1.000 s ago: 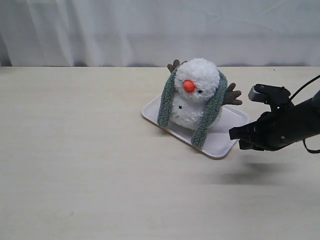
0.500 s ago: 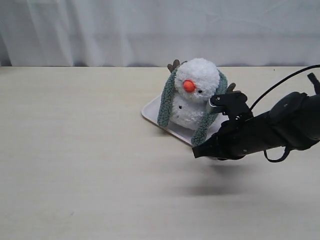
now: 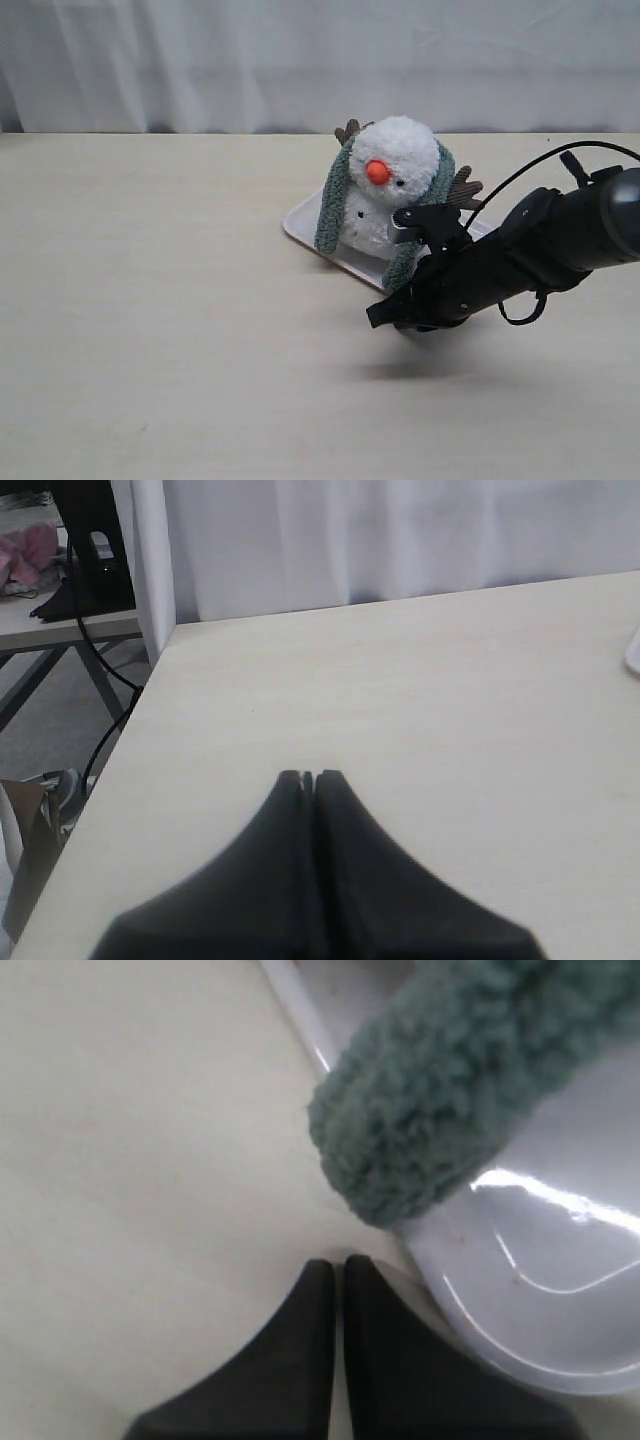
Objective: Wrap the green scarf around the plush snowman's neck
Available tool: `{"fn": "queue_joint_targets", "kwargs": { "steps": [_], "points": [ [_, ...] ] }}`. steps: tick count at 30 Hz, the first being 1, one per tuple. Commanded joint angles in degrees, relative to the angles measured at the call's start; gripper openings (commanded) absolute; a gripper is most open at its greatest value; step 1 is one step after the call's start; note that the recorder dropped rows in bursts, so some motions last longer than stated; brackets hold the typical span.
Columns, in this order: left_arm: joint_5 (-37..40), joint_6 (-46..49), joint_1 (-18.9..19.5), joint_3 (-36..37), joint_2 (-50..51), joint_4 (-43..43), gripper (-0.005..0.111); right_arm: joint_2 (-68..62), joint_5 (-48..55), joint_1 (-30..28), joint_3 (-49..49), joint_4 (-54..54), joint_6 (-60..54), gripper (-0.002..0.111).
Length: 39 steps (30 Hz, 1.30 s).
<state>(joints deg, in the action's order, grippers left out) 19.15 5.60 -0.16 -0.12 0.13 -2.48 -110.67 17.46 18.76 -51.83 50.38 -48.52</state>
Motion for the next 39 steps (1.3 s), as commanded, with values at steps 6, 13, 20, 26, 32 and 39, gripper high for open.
{"fn": "queue_joint_targets", "kwargs": {
  "steps": [6, 13, 20, 26, 32, 39],
  "points": [
    [-0.63, -0.13, 0.09, 0.12, -0.13, 0.11, 0.0, -0.89, -1.33, -0.07, -0.08, -23.06, 18.05, 0.004],
    [-0.63, -0.13, 0.09, 0.12, -0.13, 0.11, 0.0, -0.89, -1.56, -0.07, -0.08, -42.07, 34.45, 0.004],
    [-0.63, -0.13, 0.09, 0.12, -0.13, 0.11, 0.0, -0.89, -0.33, -0.07, -0.08, -52.81, 43.35, 0.004],
    [-0.63, -0.13, 0.09, 0.12, -0.13, 0.11, 0.0, 0.71, 0.19, -0.07, -0.08, -52.8, 43.35, 0.004],
    [-0.63, -0.13, 0.09, 0.12, -0.13, 0.11, 0.0, 7.28, 0.58, -0.07, -0.08, -52.28, 45.17, 0.004],
    [-0.63, -0.13, 0.09, 0.12, -0.13, 0.11, 0.0, 17.46, 0.54, 0.04, -0.08, -47.12, 45.17, 0.004]
  ]
}}
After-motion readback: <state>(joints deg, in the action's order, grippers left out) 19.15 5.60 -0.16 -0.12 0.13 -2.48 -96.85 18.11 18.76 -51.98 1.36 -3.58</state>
